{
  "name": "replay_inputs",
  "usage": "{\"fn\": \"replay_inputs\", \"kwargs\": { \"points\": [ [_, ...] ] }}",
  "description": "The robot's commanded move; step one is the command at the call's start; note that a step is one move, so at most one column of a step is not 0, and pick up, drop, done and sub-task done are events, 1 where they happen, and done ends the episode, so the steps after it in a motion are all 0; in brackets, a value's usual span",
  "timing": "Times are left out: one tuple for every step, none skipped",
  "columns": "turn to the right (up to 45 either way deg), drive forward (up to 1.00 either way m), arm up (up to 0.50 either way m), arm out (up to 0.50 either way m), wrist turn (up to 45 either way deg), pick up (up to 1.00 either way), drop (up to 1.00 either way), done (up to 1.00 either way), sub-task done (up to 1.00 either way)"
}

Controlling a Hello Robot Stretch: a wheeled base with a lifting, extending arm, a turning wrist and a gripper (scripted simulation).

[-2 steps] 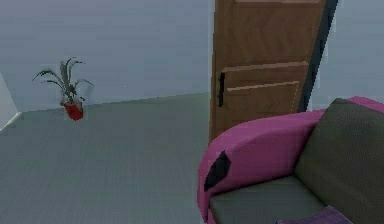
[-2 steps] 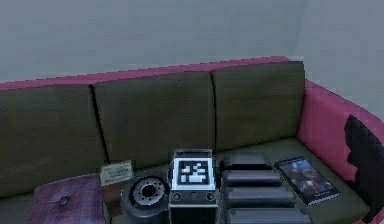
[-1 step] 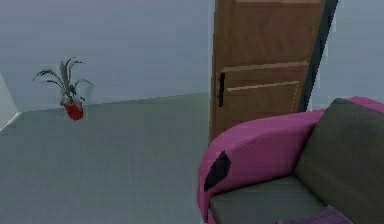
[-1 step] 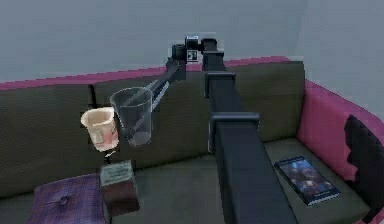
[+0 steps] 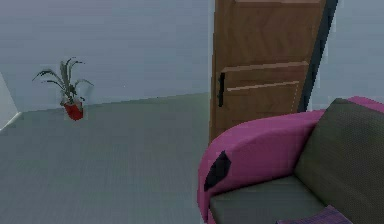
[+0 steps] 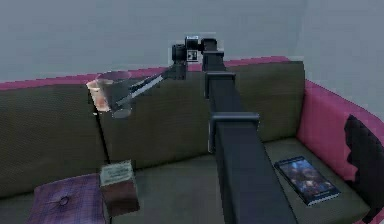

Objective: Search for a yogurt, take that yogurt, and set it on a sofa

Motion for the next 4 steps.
{"fn": "replay_inputs", "kwargs": {
  "points": [
    [0.0, 0.00, 0.00, 0.00, 45.0, 0.00, 0.00, 0.00, 0.00],
    [0.0, 0.00, 0.00, 0.00, 45.0, 0.00, 0.00, 0.00, 0.00],
    [0.0, 0.00, -0.38, 0.00, 0.0, 0.00, 0.00, 0.00, 0.00],
    [0.0, 0.00, -0.32, 0.00, 0.0, 0.00, 0.00, 0.00, 0.00]
  ]
}}
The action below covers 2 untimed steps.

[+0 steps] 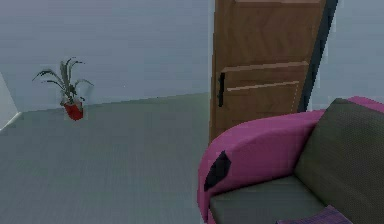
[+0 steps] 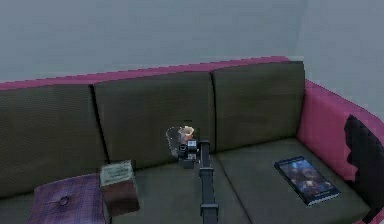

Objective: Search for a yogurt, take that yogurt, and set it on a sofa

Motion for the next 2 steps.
{"fn": "replay_inputs", "kwargs": {
  "points": [
    [0.0, 0.00, 0.00, 0.00, 0.0, 0.00, 1.00, 0.00, 0.00],
    [0.0, 0.00, 0.10, 0.00, 0.0, 0.00, 0.00, 0.00, 0.00]
  ]
}}
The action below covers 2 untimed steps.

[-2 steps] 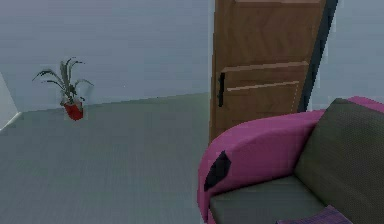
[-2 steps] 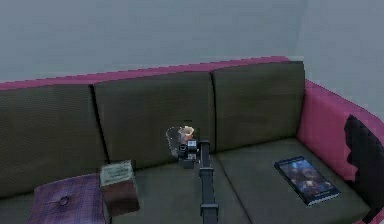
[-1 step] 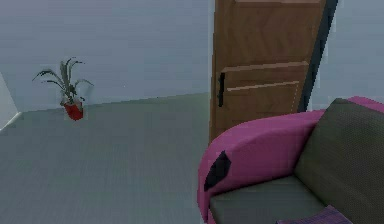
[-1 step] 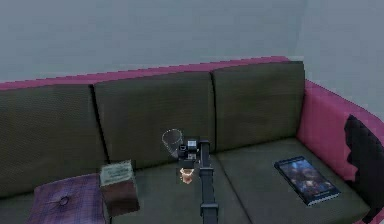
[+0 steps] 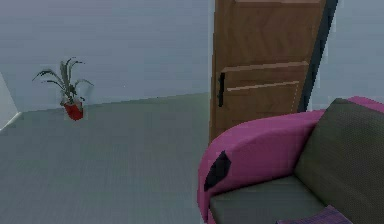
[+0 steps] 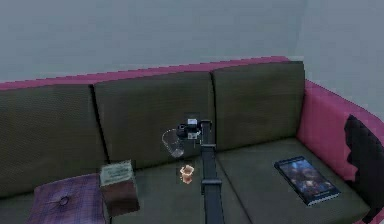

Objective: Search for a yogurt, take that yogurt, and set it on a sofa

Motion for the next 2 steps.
{"fn": "replay_inputs", "kwargs": {
  "points": [
    [0.0, 0.00, 0.00, -0.08, 0.0, 0.00, 0.00, 0.00, 0.00],
    [0.0, 0.00, 0.00, 0.00, 0.0, 0.00, 0.00, 1.00, 0.00]
  ]
}}
